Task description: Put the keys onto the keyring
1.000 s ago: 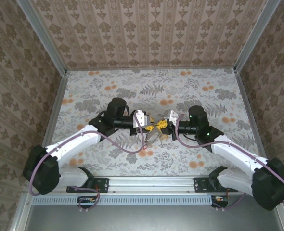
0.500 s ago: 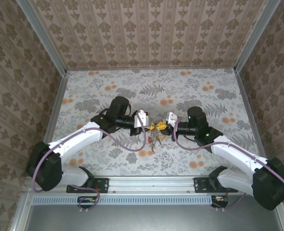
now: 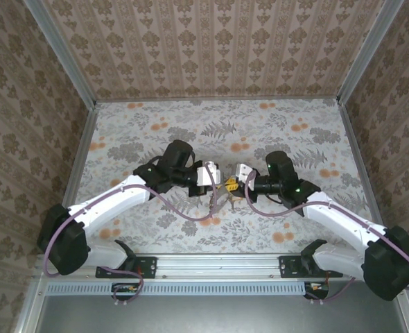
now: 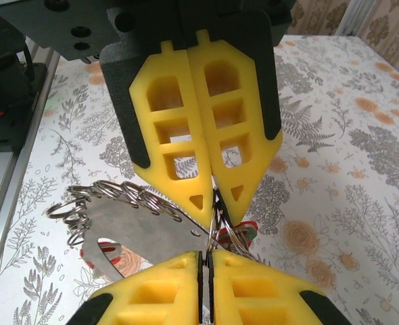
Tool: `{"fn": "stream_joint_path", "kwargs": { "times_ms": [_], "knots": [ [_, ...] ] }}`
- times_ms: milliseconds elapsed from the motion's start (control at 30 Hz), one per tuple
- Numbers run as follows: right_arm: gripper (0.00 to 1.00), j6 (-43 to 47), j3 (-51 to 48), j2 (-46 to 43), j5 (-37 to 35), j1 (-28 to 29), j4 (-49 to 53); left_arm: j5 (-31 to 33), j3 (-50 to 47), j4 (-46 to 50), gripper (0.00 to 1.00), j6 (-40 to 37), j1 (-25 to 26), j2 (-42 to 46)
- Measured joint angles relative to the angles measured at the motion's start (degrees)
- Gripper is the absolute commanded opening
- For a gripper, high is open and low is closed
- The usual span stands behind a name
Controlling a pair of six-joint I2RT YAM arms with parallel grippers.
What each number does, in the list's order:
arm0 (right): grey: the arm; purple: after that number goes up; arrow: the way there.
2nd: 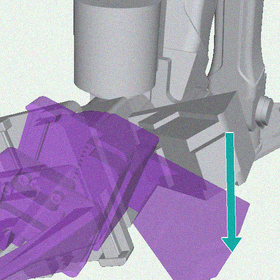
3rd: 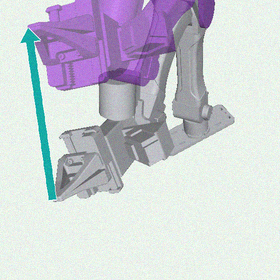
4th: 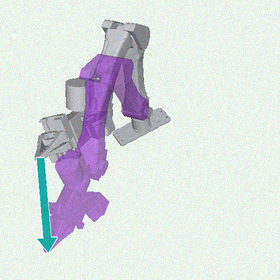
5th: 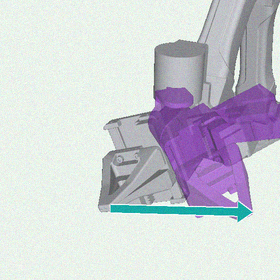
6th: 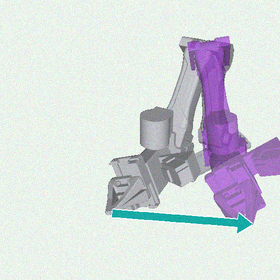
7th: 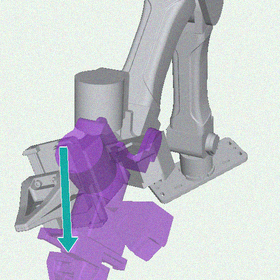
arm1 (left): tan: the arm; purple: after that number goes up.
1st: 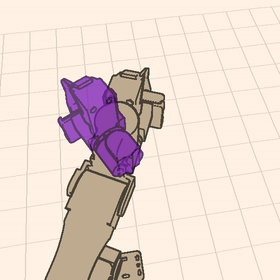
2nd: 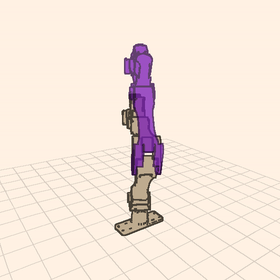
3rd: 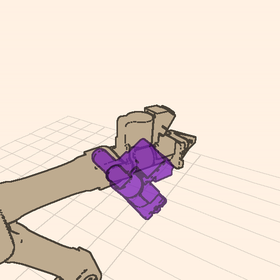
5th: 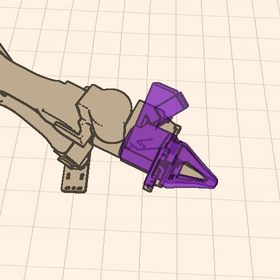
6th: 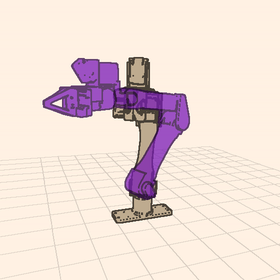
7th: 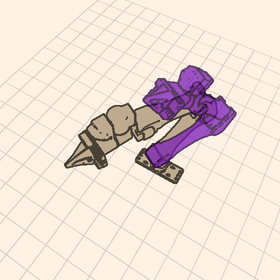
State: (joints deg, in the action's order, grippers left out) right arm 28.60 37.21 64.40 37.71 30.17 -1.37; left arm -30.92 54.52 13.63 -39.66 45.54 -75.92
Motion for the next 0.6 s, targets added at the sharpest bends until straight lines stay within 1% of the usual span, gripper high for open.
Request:
{"fn": "stream_joint_path", "kwargs": {
  "times_ms": [267, 533, 600],
  "knots": [
    [0.12, -0.7, 2.1, 3.2, -0.1, 0.1, 1.4, 3.6, 0.0, 0.6, 0.00, -0.3, 0.9, 0.0],
    [0.12, -4.0, 2.4, 5.6, -2.8, 1.5, -0.7, 4.4, 0.0, 0.5, 0.00, 1.2, 0.9, -0.1],
    [0.06, -4.8, 2.4, 6.1, -4.1, 2.0, -1.3, 4.7, 0.0, 0.4, 0.00, 2.0, 0.9, -0.3]
  ]
}}
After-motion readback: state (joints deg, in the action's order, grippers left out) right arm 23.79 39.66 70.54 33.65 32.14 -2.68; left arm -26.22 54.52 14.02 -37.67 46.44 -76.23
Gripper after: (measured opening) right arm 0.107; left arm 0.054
